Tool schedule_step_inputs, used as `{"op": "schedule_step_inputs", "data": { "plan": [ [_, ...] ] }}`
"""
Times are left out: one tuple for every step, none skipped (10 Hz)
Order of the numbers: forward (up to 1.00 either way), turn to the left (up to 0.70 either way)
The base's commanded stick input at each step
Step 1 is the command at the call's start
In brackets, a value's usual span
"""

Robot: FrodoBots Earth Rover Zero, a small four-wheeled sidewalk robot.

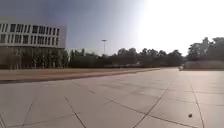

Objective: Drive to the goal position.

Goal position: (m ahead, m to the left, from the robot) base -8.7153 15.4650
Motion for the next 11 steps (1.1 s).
{"op": "schedule_step_inputs", "data": {
  "plan": [
    [0.07,0.00],
    [0.07,0.00],
    [0.06,0.00],
    [0.07,0.00],
    [0.07,0.00],
    [0.07,0.00],
    [0.07,0.00],
    [0.07,0.00],
    [0.07,0.00],
    [0.06,0.00],
    [0.07,0.00]
  ]
}}
